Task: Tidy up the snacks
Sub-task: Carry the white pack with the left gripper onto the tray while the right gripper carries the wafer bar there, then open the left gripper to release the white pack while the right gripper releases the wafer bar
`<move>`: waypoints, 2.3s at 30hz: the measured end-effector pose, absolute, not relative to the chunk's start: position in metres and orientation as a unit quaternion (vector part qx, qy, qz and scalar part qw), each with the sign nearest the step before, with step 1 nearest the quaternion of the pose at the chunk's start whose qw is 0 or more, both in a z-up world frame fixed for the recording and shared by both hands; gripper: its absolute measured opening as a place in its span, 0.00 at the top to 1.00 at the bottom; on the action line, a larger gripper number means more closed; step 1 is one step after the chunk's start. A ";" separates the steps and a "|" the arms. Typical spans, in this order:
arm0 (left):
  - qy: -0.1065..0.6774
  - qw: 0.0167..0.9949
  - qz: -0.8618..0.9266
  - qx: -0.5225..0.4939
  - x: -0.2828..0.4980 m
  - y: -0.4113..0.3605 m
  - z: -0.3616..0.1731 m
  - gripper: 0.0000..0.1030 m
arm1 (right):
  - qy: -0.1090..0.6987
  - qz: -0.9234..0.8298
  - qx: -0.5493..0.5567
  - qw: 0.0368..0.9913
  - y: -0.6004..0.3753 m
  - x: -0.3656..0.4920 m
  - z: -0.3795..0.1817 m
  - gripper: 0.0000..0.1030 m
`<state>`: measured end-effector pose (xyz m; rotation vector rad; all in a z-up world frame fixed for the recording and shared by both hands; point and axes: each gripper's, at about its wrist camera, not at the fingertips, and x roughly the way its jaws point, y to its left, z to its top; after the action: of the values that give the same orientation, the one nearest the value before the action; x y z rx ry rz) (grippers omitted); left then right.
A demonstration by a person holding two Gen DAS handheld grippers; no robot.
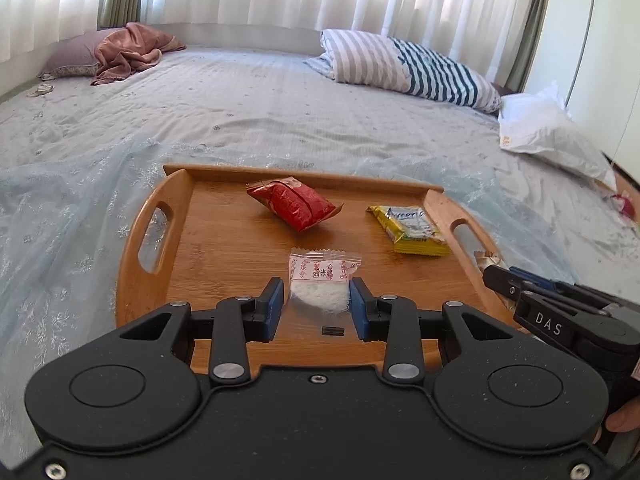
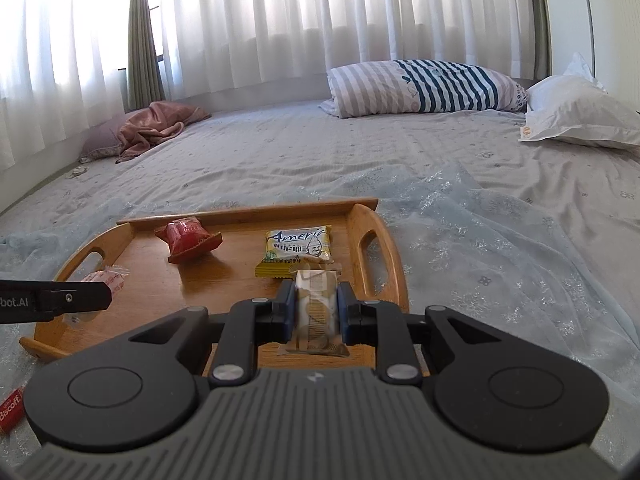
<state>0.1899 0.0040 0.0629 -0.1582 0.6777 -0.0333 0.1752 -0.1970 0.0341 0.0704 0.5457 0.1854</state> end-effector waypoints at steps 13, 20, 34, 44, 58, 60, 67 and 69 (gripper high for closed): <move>0.353 0.932 -0.008 -0.084 0.245 -0.003 0.037 0.68 | 0.315 0.085 0.048 0.944 -0.194 0.224 0.009 0.75; 0.357 0.930 0.011 -0.093 0.267 -0.002 0.027 0.68 | 0.325 0.079 0.057 0.941 -0.192 0.237 0.003 0.75; 0.361 0.927 0.028 -0.099 0.285 -0.002 0.012 0.68 | 0.313 0.079 0.046 0.945 -0.189 0.241 -0.002 0.76; 0.366 0.927 0.034 -0.077 0.288 -0.009 0.012 0.67 | 0.306 0.078 0.030 0.948 -0.185 0.238 -0.004 0.75; 0.369 0.925 0.032 -0.083 0.284 -0.008 0.019 0.54 | 0.304 0.088 0.039 0.948 -0.186 0.236 -0.003 0.46; 0.367 0.927 0.032 -0.075 0.281 -0.009 0.021 0.50 | 0.301 0.090 0.041 0.948 -0.187 0.234 -0.002 0.33; 0.361 0.931 0.016 -0.057 0.260 -0.011 0.032 0.30 | 0.282 0.111 0.051 0.952 -0.195 0.213 0.007 0.14; 0.353 0.935 0.014 -0.047 0.250 -0.012 0.036 0.24 | 0.276 0.114 0.046 0.953 -0.196 0.206 0.010 0.13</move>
<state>0.2497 -0.0118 0.0356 -0.0957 0.7209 0.0289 0.2059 -0.1961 0.0104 0.0939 0.5599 0.2326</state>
